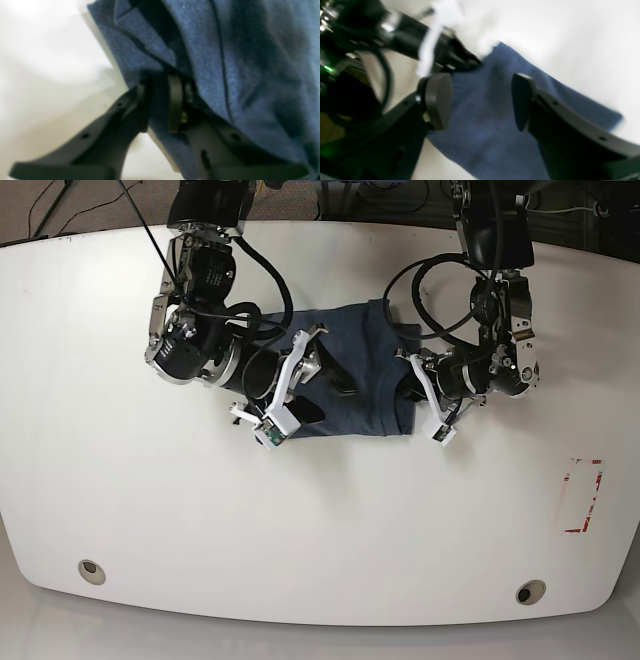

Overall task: Layout the t-shirt on the table in an organized manner, then fold the t-shirt properly
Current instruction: 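Fold the right-held end over toward the left gripper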

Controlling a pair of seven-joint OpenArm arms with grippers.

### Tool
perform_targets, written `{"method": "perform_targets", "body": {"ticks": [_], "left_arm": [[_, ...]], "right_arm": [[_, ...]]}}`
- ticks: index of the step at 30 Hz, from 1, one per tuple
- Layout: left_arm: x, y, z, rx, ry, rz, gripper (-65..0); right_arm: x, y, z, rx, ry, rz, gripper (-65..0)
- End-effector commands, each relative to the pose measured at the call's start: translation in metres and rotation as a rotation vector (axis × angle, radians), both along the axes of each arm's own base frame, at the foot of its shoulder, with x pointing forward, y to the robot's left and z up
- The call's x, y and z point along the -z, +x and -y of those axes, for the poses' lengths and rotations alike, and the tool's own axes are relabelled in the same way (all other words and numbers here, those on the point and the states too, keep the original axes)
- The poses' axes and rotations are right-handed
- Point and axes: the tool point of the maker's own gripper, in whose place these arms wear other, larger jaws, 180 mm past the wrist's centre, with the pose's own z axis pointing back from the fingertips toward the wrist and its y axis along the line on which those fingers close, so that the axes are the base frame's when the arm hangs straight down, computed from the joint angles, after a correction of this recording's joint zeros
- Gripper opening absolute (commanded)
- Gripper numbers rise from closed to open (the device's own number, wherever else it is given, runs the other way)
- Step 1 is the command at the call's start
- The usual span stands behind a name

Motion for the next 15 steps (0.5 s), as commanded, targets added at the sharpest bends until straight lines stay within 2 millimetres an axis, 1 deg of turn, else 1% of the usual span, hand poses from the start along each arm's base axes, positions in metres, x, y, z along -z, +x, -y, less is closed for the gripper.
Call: {"method": "perform_targets", "body": {"ticks": [1, 4, 7, 10, 13, 14, 15], "left_arm": [[-0.017, 0.013, 0.001, -0.01, -0.034, 0.047, -43.2], [-0.026, 0.017, -0.002, -0.029, -0.063, 0.073, -38.8], [-0.039, 0.022, -0.017, -0.065, -0.071, 0.114, -35.6], [-0.055, 0.028, -0.025, -0.101, -0.106, 0.16, -33.5], [-0.07, 0.033, -0.032, -0.138, -0.165, 0.201, -32.8], [-0.075, 0.034, -0.036, -0.146, -0.172, 0.212, -32.8], [-0.083, 0.035, -0.048, -0.158, -0.171, 0.228, -33.1]], "right_arm": [[-0.014, 0.006, 0.002, 0.003, 0.025, 0.05, -29.5], [-0.012, 0.008, 0.011, 0.02, 0.012, 0.049, -29.5], [-0.01, 0.009, 0.017, 0.033, 0.003, 0.047, -29.5], [-0.006, 0.008, 0.023, 0.031, -0.023, 0.045, -29.5], [0.0, 0.003, 0.025, 0.027, -0.034, 0.026, -29.5], [0.001, 0.002, 0.024, 0.026, -0.035, 0.023, -29.5], [0.004, 0.0, 0.025, 0.027, -0.037, 0.014, -29.5]]}}
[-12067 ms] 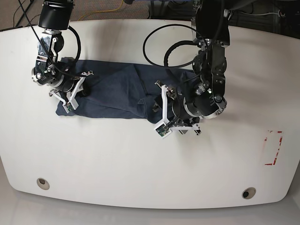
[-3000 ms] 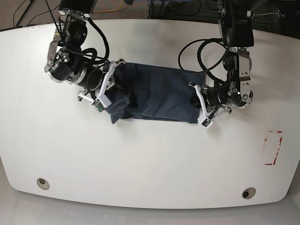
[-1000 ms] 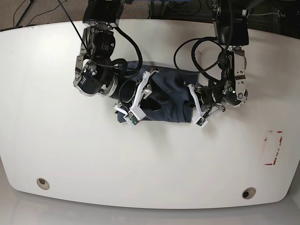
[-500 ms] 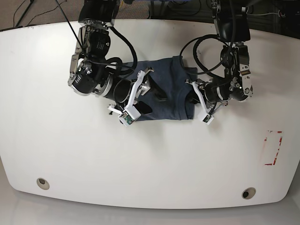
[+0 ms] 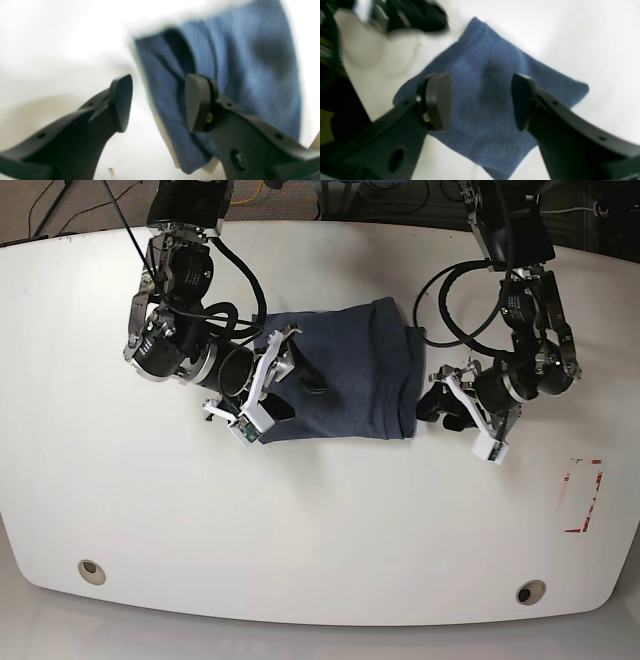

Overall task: Layout the t-shirt on the table in an organized manner, then fold the t-shirt properly
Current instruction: 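Fold the right-held end over toward the left gripper, then release the left gripper and reposition it at the folded bundle's edge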

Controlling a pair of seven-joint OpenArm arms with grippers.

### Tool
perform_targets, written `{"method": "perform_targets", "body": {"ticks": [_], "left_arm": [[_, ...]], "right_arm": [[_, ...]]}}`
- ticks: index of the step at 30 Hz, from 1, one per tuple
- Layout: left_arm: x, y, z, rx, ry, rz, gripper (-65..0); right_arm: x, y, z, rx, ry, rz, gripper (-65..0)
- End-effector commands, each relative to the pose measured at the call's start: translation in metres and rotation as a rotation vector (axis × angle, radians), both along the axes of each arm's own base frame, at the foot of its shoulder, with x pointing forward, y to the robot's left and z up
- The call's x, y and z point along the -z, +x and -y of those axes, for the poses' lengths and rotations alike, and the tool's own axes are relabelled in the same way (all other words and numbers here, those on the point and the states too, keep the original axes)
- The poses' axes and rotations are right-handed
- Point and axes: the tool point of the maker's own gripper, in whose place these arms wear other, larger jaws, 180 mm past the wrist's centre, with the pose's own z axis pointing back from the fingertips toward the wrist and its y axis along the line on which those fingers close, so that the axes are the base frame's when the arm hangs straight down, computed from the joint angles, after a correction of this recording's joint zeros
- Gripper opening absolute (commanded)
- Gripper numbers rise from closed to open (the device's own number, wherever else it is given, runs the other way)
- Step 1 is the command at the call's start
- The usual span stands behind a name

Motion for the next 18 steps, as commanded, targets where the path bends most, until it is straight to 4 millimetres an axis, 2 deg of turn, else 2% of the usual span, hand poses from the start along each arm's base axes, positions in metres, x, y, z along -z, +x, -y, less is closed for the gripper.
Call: {"method": "perform_targets", "body": {"ticks": [1, 6, 9, 12, 15, 18], "left_arm": [[-0.03, 0.011, -0.016, -0.013, -0.004, 0.081, -33.1], [-0.072, 0.019, -0.083, -0.124, 0.04, 0.178, -33.1], [-0.094, 0.015, -0.139, -0.23, 0.085, 0.223, -33.1], [-0.11, 0.009, -0.18, -0.299, 0.144, 0.248, -33.1], [-0.12, 0.004, -0.21, -0.342, 0.198, 0.252, -33.1], [-0.129, 0.0, -0.228, -0.359, 0.242, 0.254, -33.1]], "right_arm": [[-0.009, 0.0, -0.005, -0.008, 0.033, 0.028, -29.5], [-0.006, -0.001, -0.008, -0.014, 0.036, 0.02, -29.2], [-0.007, 0.001, -0.013, -0.028, 0.05, 0.028, -29.2], [-0.004, 0.003, -0.015, -0.027, 0.06, 0.021, -29.0], [-0.002, 0.013, -0.017, -0.029, 0.035, 0.026, -29.0], [0.002, 0.018, -0.022, -0.048, 0.001, 0.029, -29.2]]}}
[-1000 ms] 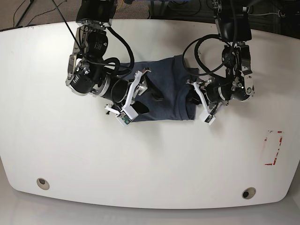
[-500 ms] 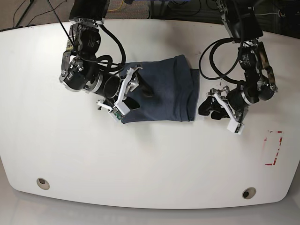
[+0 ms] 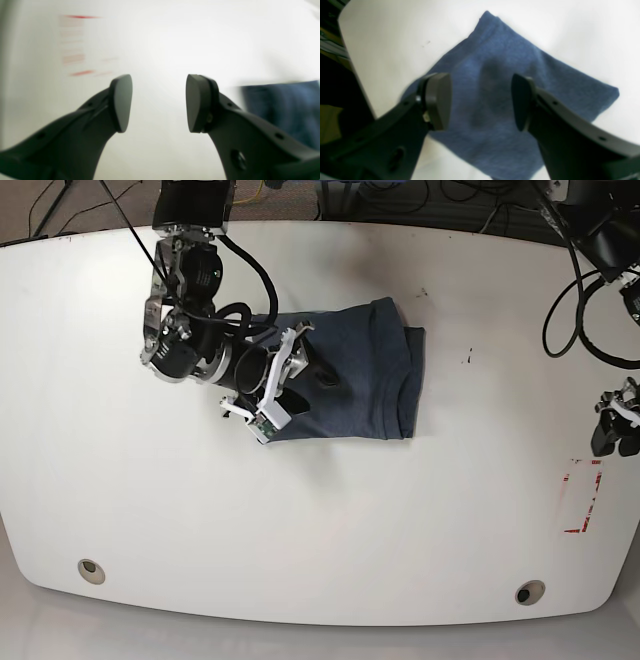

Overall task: Layout the t-shirt on the table in an organized manner, then fold the t-shirt properly
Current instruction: 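Release the left gripper and reposition it at the folded bundle's edge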

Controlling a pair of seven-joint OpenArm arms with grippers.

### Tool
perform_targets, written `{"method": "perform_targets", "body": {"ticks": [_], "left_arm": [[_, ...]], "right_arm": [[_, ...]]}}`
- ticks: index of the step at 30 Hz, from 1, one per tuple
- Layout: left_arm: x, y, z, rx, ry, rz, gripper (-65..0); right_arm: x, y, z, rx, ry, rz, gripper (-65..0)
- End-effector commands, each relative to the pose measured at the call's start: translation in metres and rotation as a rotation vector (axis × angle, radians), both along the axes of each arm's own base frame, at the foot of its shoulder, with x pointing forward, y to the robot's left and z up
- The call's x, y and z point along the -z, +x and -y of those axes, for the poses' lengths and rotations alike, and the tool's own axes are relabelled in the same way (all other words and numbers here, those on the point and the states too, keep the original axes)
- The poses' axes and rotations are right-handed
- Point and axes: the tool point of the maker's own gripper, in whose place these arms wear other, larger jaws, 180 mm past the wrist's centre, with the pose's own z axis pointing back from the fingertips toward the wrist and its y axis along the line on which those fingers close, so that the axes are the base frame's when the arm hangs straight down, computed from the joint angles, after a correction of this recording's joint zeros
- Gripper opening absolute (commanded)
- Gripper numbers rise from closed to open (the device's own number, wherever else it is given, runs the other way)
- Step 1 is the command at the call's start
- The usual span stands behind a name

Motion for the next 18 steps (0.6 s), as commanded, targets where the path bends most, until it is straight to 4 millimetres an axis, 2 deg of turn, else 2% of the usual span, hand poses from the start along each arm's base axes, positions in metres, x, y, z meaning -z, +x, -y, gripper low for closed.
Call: {"method": "perform_targets", "body": {"ticks": [1, 4, 7, 10, 14, 17, 18], "left_arm": [[-0.024, 0.004, -0.008, 0.016, 0.038, 0.052, -33.1], [-0.016, -0.004, -0.01, 0.02, 0.051, 0.021, -33.1], [-0.008, -0.01, -0.003, 0.037, 0.056, -0.002, -33.2], [0.006, -0.007, 0.035, 0.123, 0.051, -0.019, -33.2], [0.011, -0.002, 0.097, 0.263, 0.046, -0.01, -33.5], [0.027, -0.006, 0.139, 0.34, 0.022, -0.033, -36.9], [0.035, -0.008, 0.157, 0.367, 0.019, -0.046, -39.9]], "right_arm": [[-0.015, 0.016, -0.01, -0.017, 0.018, 0.068, -29.2], [-0.018, 0.023, -0.019, -0.026, 0.014, 0.108, -29.3], [-0.015, 0.028, -0.024, -0.031, -0.001, 0.138, -29.3], [-0.015, 0.04, -0.02, -0.014, -0.036, 0.173, -29.3], [-0.004, 0.048, 0.0, 0.013, -0.123, 0.186, -29.5], [-0.004, 0.051, 0.008, 0.019, -0.13, 0.202, -30.4], [-0.004, 0.052, 0.014, 0.024, -0.138, 0.209, -32.7]]}}
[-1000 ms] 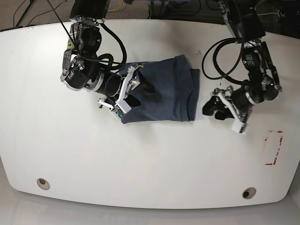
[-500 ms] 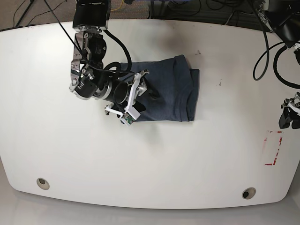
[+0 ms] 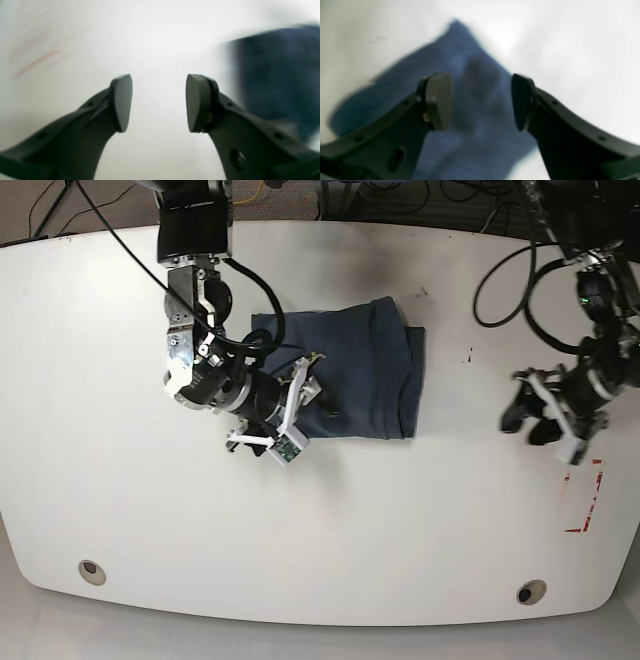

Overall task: Layout the t-shirt on the table in an organized manner, then fold the t-shirt properly
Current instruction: 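Release the left gripper and reposition it at the folded bundle's edge, then grasp the bundle with both grippers and rotate it on the table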

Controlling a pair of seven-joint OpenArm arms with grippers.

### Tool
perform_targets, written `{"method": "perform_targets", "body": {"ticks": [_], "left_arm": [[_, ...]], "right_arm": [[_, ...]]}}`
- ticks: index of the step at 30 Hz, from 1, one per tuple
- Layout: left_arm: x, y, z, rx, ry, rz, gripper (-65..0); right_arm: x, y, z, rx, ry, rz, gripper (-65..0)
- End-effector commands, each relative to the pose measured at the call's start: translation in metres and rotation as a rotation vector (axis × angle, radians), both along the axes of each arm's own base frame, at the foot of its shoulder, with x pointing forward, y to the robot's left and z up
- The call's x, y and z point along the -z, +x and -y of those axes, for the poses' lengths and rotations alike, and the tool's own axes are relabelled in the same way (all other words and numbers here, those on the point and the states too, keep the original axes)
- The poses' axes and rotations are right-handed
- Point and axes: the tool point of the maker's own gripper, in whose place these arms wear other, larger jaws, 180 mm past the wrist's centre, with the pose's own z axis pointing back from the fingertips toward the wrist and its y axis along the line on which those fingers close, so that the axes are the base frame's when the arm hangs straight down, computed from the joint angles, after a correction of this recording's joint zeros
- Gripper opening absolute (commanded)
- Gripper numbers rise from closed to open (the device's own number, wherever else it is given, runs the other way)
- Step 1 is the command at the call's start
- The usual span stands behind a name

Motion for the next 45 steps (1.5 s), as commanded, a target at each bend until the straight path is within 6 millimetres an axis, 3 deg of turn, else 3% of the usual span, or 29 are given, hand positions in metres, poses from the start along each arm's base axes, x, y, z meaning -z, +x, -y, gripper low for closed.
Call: {"method": "perform_targets", "body": {"ticks": [1, 7, 10, 13, 20, 29, 37, 45], "left_arm": [[-0.001, 0.0, 0.013, 0.015, 0.026, 0.018, -41.1], [0.026, 0.002, 0.076, 0.072, 0.079, -0.011, -54.3], [0.037, -0.001, 0.09, 0.088, 0.124, -0.012, -56.8], [0.042, 0.001, 0.105, 0.098, 0.138, 0.014, -58.2], [0.064, -0.019, 0.137, 0.168, 0.166, -0.022, -58.7], [0.094, -0.032, 0.138, 0.186, 0.163, -0.115, -58.7], [0.118, -0.039, 0.115, 0.199, 0.215, -0.187, -58.3], [0.098, -0.008, 0.109, 0.217, 0.263, -0.119, -58.2]], "right_arm": [[-0.013, 0.01, 0.009, 0.009, 0.002, 0.053, -33.6], [-0.004, 0.016, 0.035, 0.023, -0.045, 0.056, -49.6], [0.001, 0.016, 0.043, 0.028, -0.049, 0.054, -54.4], [0.009, 0.018, 0.044, 0.036, -0.03, 0.037, -56.6], [0.022, 0.02, 0.049, 0.055, 0.01, 0.021, -56.6], [0.044, 0.025, 0.049, 0.104, 0.14, 0.007, -56.6], [0.077, 0.011, 0.062, 0.157, 0.18, -0.057, -56.9], [0.097, -0.026, 0.074, 0.174, 0.181, -0.097, -56.9]]}}
